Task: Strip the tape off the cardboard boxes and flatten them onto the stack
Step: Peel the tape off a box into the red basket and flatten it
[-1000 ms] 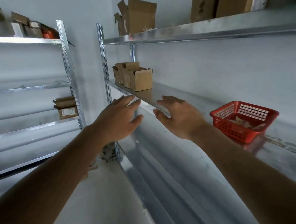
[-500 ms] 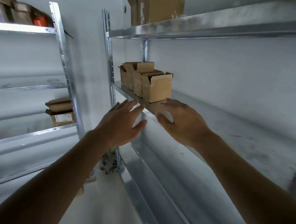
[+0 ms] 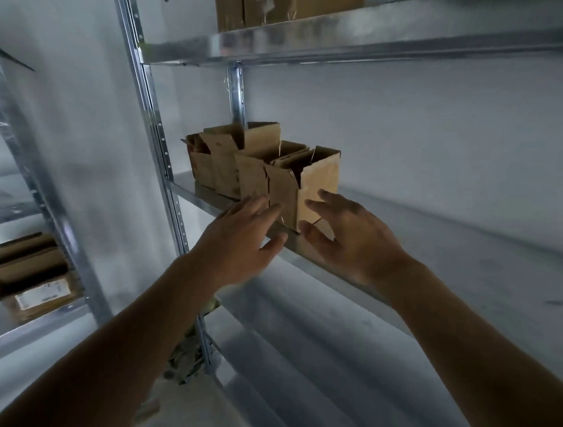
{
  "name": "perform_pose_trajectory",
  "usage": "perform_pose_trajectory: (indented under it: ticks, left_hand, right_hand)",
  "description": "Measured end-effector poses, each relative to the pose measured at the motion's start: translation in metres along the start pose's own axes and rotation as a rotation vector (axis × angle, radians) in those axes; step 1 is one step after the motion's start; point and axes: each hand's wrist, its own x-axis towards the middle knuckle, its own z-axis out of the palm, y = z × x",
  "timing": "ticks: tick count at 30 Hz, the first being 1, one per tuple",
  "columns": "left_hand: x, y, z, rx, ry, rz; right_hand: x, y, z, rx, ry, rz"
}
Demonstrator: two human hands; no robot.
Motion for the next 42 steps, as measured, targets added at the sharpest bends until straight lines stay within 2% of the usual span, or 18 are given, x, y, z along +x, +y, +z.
perform_pose_trajectory:
  ticks: [12,16,21,27,33,37,42]
  left_hand:
    - [0.101,-0.072,0.048,-0.040,0.048,0.085]
    - [0.118,-0.094,0.057,-0.073,0.085,0.124]
    - [0.132,-0.117,0.067,-0.086,0.132,0.216]
    - [0.138,-0.117,0.070,-0.139,0.160,0.323]
    - [0.138,-0.101,0.077,-0.168,0.133,0.481]
    - [0.147,-0.086,0.088,-0.238,0.128,0.510]
    - [0.148,-0.051,0.103,-0.352,0.033,0.485]
  right_hand:
    - [0.105,0.031,0.048,-0.094,0.063,0.011]
    - [0.135,0.027,0.063,-0.067,0.147,0.042]
    - [0.160,0.022,0.070,-0.243,0.144,0.082]
    - [0.147,0.021,0.074,-0.329,0.126,0.208]
    - [0.124,0.022,0.078,-0.449,0.217,0.232]
    - [0.102,0.027,0.065,-0.568,0.264,0.237]
    - [0.068,0.042,0.042,-0.704,0.395,0.236]
